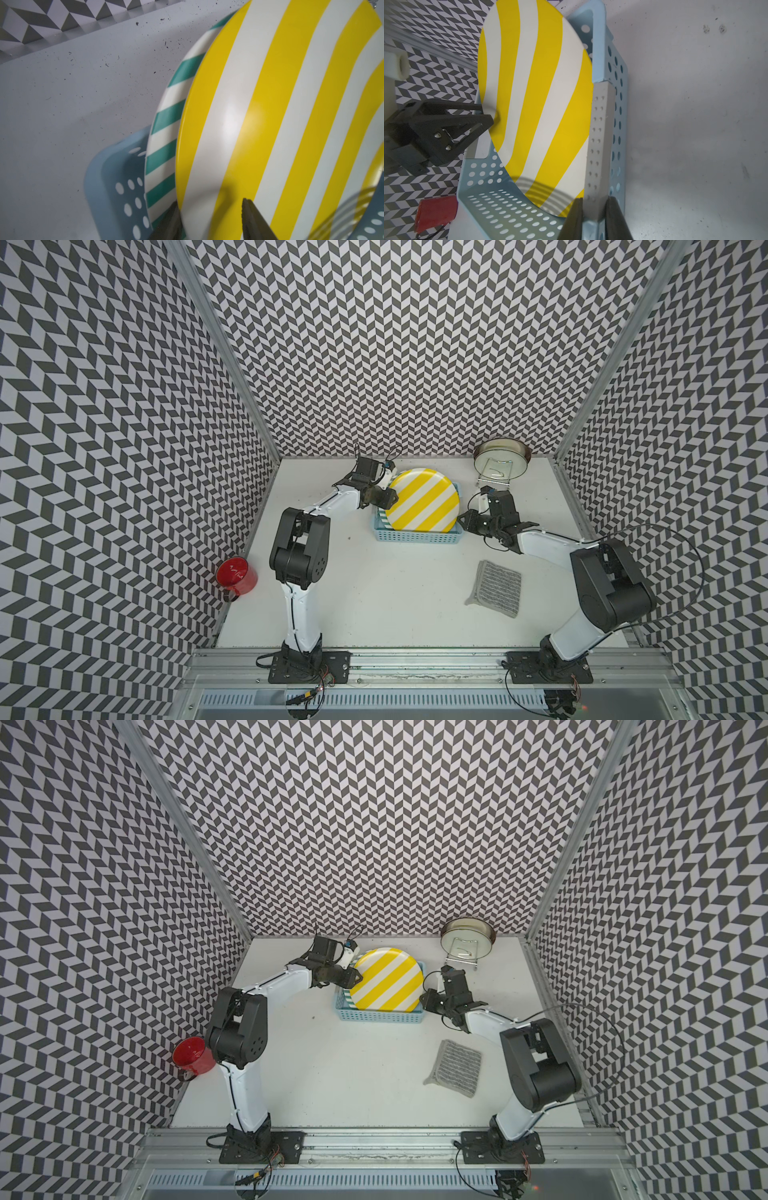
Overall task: Wipe the wet plate dry
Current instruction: Pick up the plate from the bin.
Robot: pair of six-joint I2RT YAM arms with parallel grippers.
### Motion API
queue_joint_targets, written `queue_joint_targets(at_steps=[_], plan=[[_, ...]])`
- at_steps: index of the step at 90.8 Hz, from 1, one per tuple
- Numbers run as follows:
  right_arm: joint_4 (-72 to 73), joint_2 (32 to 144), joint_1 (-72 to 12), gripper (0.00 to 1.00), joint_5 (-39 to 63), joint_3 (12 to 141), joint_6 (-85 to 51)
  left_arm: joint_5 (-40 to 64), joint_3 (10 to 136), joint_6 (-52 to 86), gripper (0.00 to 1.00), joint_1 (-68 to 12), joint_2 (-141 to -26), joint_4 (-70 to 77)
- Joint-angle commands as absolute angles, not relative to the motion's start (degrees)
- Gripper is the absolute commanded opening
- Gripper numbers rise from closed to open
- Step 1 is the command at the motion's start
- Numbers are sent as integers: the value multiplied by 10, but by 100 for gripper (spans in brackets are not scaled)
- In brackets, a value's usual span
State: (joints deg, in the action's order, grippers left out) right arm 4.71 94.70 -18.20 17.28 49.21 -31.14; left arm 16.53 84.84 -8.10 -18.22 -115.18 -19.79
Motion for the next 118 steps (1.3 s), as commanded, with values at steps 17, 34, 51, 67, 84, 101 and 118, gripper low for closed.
queue_joint_targets(at_steps=[17, 34, 51, 67, 84, 101, 118], plan=[[56, 968, -194, 0, 197, 498, -264, 296, 808, -126, 41, -196, -1149, -209], [55, 969, -193, 0, 197, 500, -264, 355, 808, -166, 41, -179, -1151, -219], [53, 970, -193, 0, 196, 503, -263, 389, 805, -195, 40, -157, -1154, -224], [52, 972, -194, 0, 196, 505, -263, 418, 804, -215, 39, -143, -1150, -232], [52, 971, -195, 0, 196, 507, -264, 428, 803, -223, 32, -143, -1154, -236], [51, 969, -196, 0, 195, 507, -262, 437, 803, -220, 27, -143, -1153, -229], [52, 969, -196, 0, 195, 506, -263, 469, 815, -233, 33, -144, -1154, -249]])
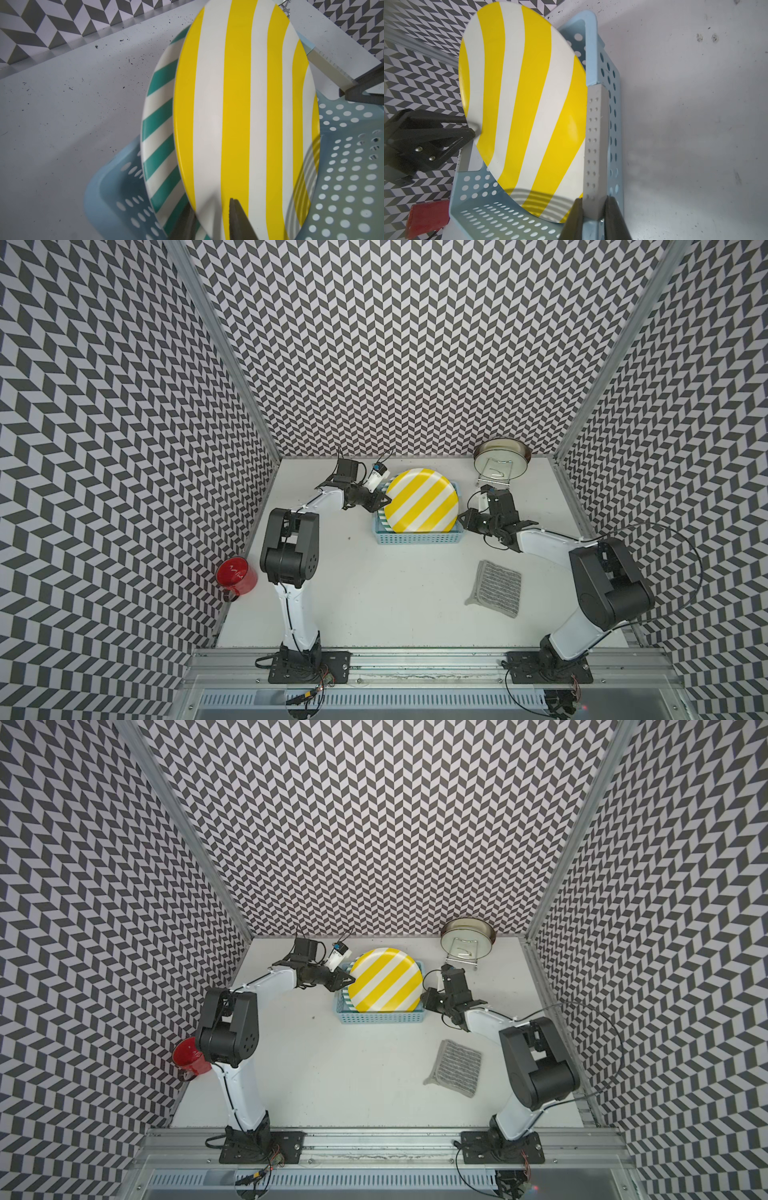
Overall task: Wipe the wet plate dry
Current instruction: Pick up the plate from the bin.
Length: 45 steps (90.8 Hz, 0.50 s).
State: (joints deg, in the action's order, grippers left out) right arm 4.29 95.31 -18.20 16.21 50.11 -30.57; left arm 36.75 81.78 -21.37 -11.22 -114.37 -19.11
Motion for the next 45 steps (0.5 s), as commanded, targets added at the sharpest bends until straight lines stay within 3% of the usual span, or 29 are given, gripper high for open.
queue_joint_targets(at_steps=[1, 45], plan=[[52, 969, -196, 0, 195, 506, -263, 470, 816, -234, 33, -144, -1155, -252], [55, 971, -199, 0, 197, 505, -264, 522, 852, -251, 37, -146, -1177, -300]])
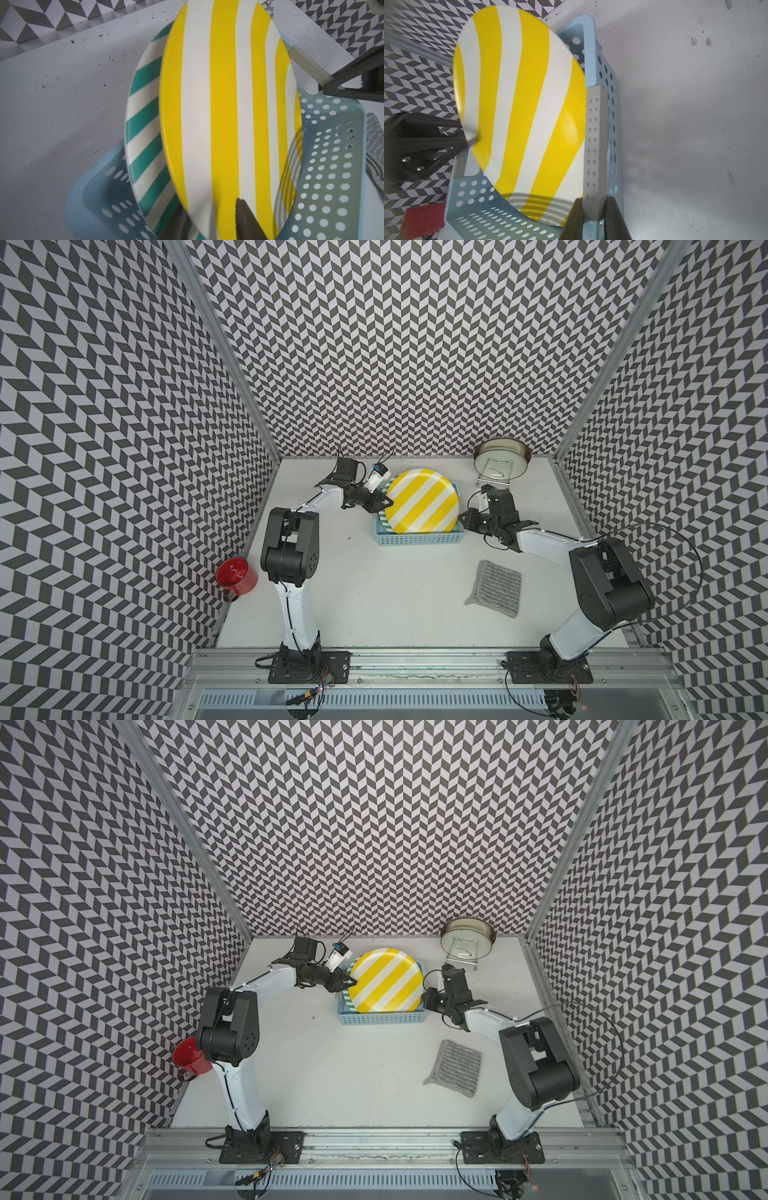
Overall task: Wipe the wet plate dry
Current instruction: Pick up the plate from the bin.
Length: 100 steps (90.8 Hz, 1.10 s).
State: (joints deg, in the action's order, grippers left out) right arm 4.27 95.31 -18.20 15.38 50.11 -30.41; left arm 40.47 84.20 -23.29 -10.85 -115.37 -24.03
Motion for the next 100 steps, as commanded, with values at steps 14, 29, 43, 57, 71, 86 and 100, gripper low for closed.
queue_joint_targets(at_steps=[14, 29, 43, 57, 71, 86, 100], plan=[[56, 971, -200, 0, 197, 505, -265, 541, 858, -253, 35, -146, -1180, -309], [56, 973, -200, 0, 195, 505, -264, 563, 864, -259, 31, -146, -1180, -324], [57, 975, -201, 0, 196, 506, -265, 566, 864, -257, 31, -146, -1172, -325], [57, 974, -201, 0, 193, 506, -266, 540, 856, -241, 26, -145, -1159, -301], [56, 969, -201, 0, 189, 504, -266, 501, 845, -223, 15, -143, -1138, -275], [64, 952, -201, 0, 178, 498, -268, 468, 852, -199, 0, -138, -1111, -263], [59, 931, -201, 12, 164, 504, -269, 453, 876, -187, 0, -132, -1087, -276]])
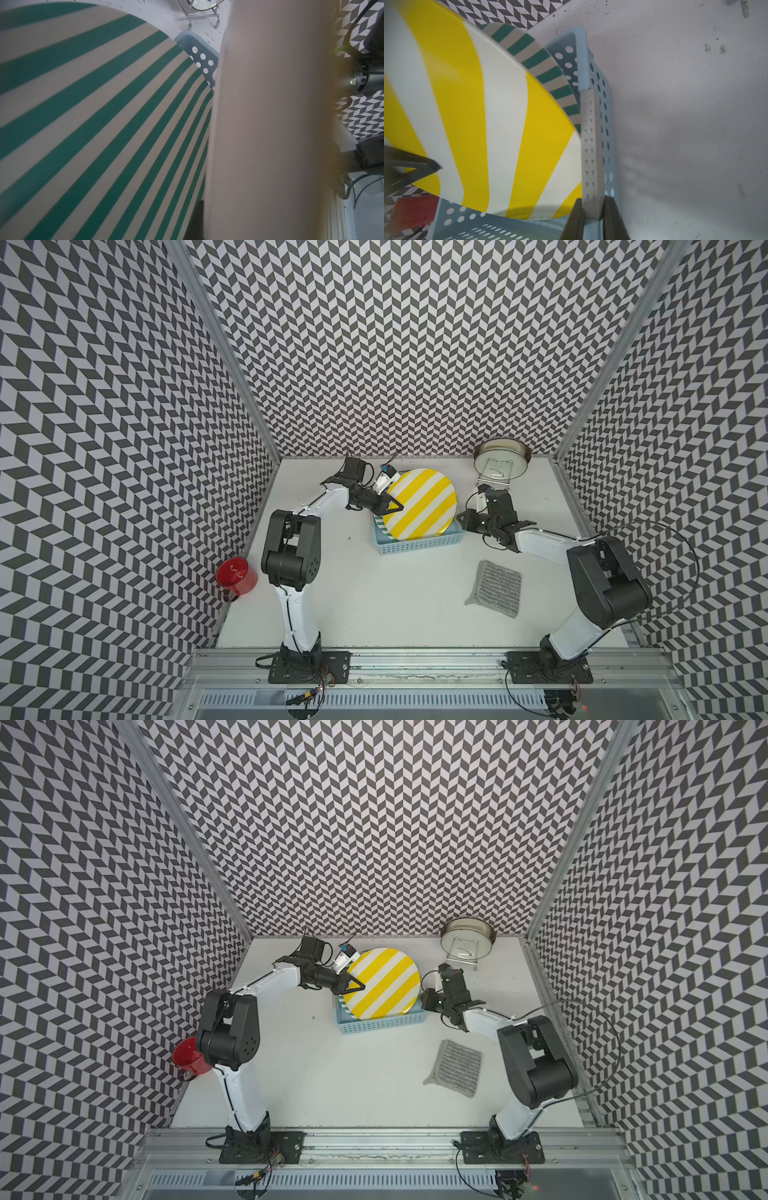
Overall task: Wipe the wet plate dry
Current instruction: Pick up the plate from the bin, then pick up the towel at the center of the board.
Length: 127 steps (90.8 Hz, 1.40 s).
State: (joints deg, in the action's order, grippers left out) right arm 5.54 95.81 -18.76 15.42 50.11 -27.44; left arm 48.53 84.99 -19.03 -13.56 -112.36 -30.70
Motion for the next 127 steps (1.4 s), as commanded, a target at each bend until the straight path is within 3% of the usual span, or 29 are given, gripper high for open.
queue_joint_targets(at_steps=[1, 17, 30, 55, 77, 90, 127], plan=[[59, 928, -201, 14, 163, 505, -268, 451, 878, -186, 0, -132, -1087, -277], [11, 869, -199, 25, 141, 539, -249, 468, 906, -171, 0, -124, -1052, -309], [-32, 807, -195, 53, 108, 556, -245, 487, 908, -156, 0, -123, -997, -318], [-191, 706, -199, 54, 3, 498, -293, 528, 894, -134, 0, -112, -935, -349], [-317, 630, -282, 55, -118, 390, -416, 620, 817, -117, 0, -104, -928, -318], [-303, 643, -302, 56, -125, 337, -464, 652, 779, -74, 0, -104, -927, -266], [-188, 765, -312, 73, -125, 279, -458, 570, 746, -86, 0, -104, -882, -244]])
